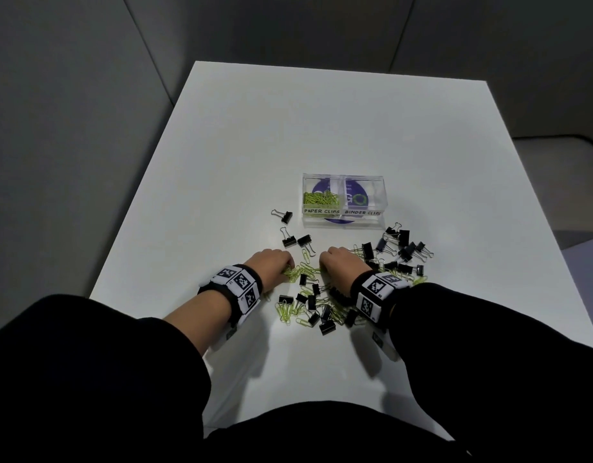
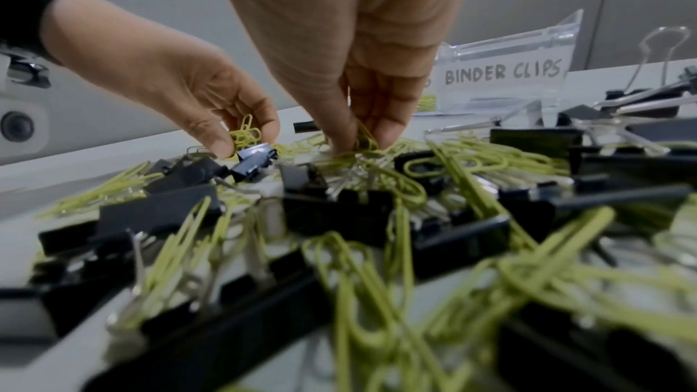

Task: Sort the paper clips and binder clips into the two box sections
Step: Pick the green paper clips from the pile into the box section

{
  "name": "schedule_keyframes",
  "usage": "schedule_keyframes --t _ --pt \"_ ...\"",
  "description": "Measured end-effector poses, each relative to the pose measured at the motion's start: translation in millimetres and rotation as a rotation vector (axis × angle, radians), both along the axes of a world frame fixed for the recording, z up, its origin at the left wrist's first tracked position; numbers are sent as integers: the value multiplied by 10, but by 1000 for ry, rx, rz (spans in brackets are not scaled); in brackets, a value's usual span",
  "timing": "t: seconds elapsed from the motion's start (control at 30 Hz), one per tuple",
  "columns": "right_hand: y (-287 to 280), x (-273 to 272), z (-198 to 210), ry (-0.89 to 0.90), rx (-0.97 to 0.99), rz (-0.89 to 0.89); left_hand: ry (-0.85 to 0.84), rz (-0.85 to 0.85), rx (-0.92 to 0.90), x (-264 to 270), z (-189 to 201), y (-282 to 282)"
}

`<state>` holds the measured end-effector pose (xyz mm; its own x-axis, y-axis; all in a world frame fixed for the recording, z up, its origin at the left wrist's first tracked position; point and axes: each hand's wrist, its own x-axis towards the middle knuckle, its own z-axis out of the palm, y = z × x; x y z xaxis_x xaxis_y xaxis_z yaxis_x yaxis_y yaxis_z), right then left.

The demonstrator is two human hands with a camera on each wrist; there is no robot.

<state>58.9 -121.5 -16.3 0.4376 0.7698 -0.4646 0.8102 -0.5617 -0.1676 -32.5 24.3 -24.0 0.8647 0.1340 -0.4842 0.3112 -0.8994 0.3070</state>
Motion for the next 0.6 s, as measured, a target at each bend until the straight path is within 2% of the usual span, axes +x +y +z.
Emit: schedule_keyframes --t 0.2,0.4,0.6 --pt "-25 68 13 66 105 -65 -24 9 -44 4 75 38" --pt "-67 301 109 248 240 -351 -37 131 -147 57 234 204" --pt "-145 394 26 432 384 -682 -20 256 -243 19 183 345"
